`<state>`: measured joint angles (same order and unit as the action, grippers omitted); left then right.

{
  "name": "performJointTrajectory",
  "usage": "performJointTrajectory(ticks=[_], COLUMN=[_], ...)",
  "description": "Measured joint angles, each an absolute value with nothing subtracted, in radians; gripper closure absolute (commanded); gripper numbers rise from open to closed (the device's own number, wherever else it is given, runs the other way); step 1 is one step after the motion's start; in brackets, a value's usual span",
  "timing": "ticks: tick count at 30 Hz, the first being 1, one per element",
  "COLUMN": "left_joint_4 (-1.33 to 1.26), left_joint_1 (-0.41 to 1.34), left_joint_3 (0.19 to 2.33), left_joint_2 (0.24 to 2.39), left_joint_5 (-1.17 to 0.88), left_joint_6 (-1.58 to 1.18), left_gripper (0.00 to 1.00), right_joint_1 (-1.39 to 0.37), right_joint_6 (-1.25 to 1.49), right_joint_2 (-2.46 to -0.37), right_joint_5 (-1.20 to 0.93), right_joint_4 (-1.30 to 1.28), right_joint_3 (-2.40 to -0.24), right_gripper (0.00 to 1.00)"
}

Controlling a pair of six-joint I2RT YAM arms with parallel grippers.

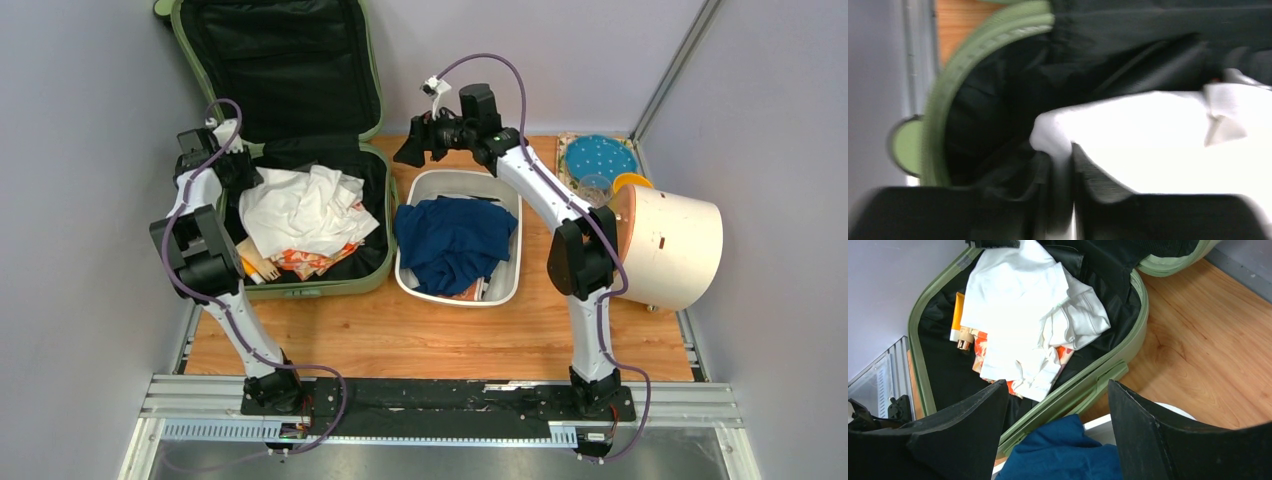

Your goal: Open, take out, and arrange the luggage

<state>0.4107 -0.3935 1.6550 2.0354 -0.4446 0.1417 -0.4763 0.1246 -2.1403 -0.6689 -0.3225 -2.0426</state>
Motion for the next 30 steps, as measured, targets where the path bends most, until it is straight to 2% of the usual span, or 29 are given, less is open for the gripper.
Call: performJointTrajectory(ticks=[1,2,7,16,23,30], left_joint_4=[0.387,0.364,0.311,0.287,0.457,0.694], left_joint_1=[-0.394,-0.393,-0.379,-0.317,-0.246,-0.192], left_joint_3=[1.626,1.584,1.416,1.166,1.082,1.078], left_joint_2=[2.019,1.995,1.824,1.475,1.355,1.214], left_joint_5=[-0.469,-0.494,-0.632,-0.924,-1.072,-1.1], left_joint_6=[0.137,0.134,0.147,0.315,0.531,0.755], left_gripper=[0.96,1.0,1.0,1.0,1.0,1.0], right_joint_1=[-0.476,-0.475,-0.475,-0.517,-0.619,-0.676], right_joint_6=[0.124,0.125,0.137,0.052,-0.245,-0.451], right_joint_2=[-2.14,-2.14,-2.141,-2.164,-2.171,-2.171], right_joint_5=[-0.677,-0.689,-0.741,-0.829,-0.895,-0.91], right_joint_4=[-0.317,-0.31,-0.254,-0.09,-0.037,-0.066], right_joint_3=[-2.043,-2.043,-2.043,-2.041,-1.962,-1.912], right_gripper=[0.24,0.24,0.22,0.12,0.1,0.1])
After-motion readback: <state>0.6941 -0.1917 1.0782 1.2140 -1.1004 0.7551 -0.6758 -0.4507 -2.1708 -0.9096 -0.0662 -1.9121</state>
